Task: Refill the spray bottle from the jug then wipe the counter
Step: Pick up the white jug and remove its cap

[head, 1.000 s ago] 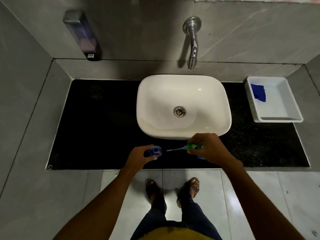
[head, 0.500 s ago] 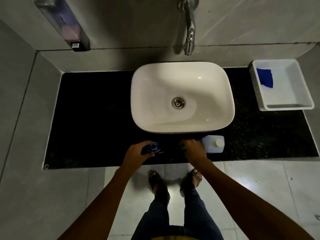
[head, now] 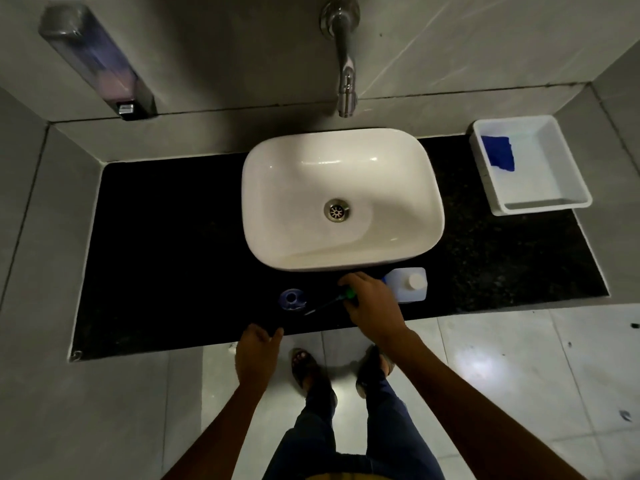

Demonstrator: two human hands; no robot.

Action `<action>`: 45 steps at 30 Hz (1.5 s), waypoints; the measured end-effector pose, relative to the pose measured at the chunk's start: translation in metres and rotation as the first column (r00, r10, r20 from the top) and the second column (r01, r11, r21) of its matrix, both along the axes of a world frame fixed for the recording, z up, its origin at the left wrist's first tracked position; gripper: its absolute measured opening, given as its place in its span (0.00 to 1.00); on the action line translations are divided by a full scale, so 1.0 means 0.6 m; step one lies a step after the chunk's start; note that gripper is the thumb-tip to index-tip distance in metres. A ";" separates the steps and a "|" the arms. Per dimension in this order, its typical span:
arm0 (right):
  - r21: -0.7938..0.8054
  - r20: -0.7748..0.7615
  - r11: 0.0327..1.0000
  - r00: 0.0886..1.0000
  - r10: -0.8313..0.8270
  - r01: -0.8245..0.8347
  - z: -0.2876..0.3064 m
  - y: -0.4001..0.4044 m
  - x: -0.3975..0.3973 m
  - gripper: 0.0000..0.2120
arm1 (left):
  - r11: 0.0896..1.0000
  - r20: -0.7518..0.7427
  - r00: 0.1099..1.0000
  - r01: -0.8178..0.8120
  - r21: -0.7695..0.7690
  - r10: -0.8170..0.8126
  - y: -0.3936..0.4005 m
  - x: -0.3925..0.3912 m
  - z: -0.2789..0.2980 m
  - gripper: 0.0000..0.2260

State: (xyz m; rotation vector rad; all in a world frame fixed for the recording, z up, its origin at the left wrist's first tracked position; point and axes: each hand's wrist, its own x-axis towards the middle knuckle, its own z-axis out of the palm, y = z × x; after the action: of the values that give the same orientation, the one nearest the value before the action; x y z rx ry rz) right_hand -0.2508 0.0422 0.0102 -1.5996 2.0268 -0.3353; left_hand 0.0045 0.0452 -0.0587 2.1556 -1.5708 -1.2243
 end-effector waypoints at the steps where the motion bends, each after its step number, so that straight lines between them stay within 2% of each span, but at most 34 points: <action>1: -0.044 0.021 0.999 1.000 -0.019 0.020 0.010 0.011 0.000 0.18 | 0.997 0.032 0.998 0.044 0.067 -0.046 0.013 -0.006 -0.001 0.15; 3: -0.131 0.042 0.989 0.997 -0.064 0.069 0.031 0.032 -0.008 0.16 | 0.968 0.028 0.975 0.216 0.129 -0.221 0.040 -0.030 0.002 0.16; 7: -0.266 0.067 0.942 0.978 -0.195 0.206 0.069 0.066 -0.052 0.14 | 0.913 -0.158 0.905 0.406 0.046 -0.395 0.066 -0.129 0.028 0.08; 9: -0.301 0.087 0.917 0.965 -0.247 0.262 0.080 0.077 -0.083 0.11 | 0.903 -0.218 0.880 0.428 -0.021 -0.422 0.067 -0.196 0.043 0.14; 11: -0.299 0.120 0.902 0.950 -0.288 0.311 0.090 0.085 -0.119 0.10 | 0.917 -0.301 0.867 0.388 -0.092 -0.397 0.063 -0.264 0.065 0.27; 13: -0.282 0.122 0.905 0.948 -0.295 0.318 0.095 0.087 -0.155 0.13 | 0.939 -0.388 0.856 0.317 -0.132 -0.343 0.051 -0.319 0.081 0.36; 15: -0.203 0.076 0.937 0.959 -0.273 0.283 0.097 0.086 -0.184 0.17 | 0.945 -0.422 0.848 0.261 -0.194 -0.321 0.040 -0.363 0.084 0.40; 19: -0.011 -0.016 0.981 0.981 -0.192 0.192 0.097 0.070 -0.200 0.27 | 0.931 -0.371 0.874 0.207 -0.301 -0.314 0.031 -0.397 0.083 0.41; 24: 0.010 -0.110 0.999 0.993 -0.047 0.048 0.091 0.044 -0.207 0.19 | 0.887 -0.210 0.900 0.292 -0.359 -0.381 0.029 -0.406 0.073 0.39; 30: 0.084 -0.107 0.989 0.985 0.134 -0.125 0.084 0.026 -0.213 0.16 | 0.888 -0.239 0.896 0.274 -0.369 -0.376 0.026 -0.403 0.078 0.35; 33: 0.018 -0.041 0.972 0.971 0.237 -0.236 0.084 0.037 -0.215 0.17 | 0.887 -0.236 0.892 0.286 -0.363 -0.385 0.024 -0.402 0.080 0.31; 35: -0.037 -0.033 0.984 0.984 0.174 -0.175 0.083 0.046 -0.209 0.21 | 0.883 -0.224 0.895 0.287 -0.370 -0.385 0.022 -0.399 0.080 0.31; 37: -0.053 -0.084 0.998 0.996 0.017 -0.021 0.078 0.053 -0.200 0.23 | 0.874 -0.191 0.894 0.317 -0.368 -0.405 0.019 -0.397 0.081 0.34; 39: -0.045 -0.121 0.997 0.991 -0.064 0.059 0.077 0.054 -0.196 0.22 | 0.870 -0.190 0.888 0.334 -0.363 -0.420 0.019 -0.395 0.084 0.36; 42: 0.002 -0.061 0.998 0.996 0.065 -0.065 0.085 0.049 -0.202 0.17 | 0.894 -0.254 0.887 0.291 -0.339 -0.385 0.020 -0.391 0.091 0.33; 44: -0.020 0.001 0.993 0.993 0.114 -0.114 0.095 0.050 -0.202 0.20 | 0.896 -0.252 0.891 0.282 -0.343 -0.377 0.019 -0.389 0.090 0.31; 45: -0.043 -0.004 0.996 0.997 0.083 -0.083 0.097 0.052 -0.200 0.21 | 0.887 -0.212 0.897 0.300 -0.350 -0.387 0.018 -0.389 0.088 0.31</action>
State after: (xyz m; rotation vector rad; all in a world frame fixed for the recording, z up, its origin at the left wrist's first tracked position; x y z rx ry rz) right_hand -0.3709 0.0733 0.0685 -1.7055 1.9608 -0.3492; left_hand -0.2286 0.0558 -0.0061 1.4801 -1.9225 -1.2103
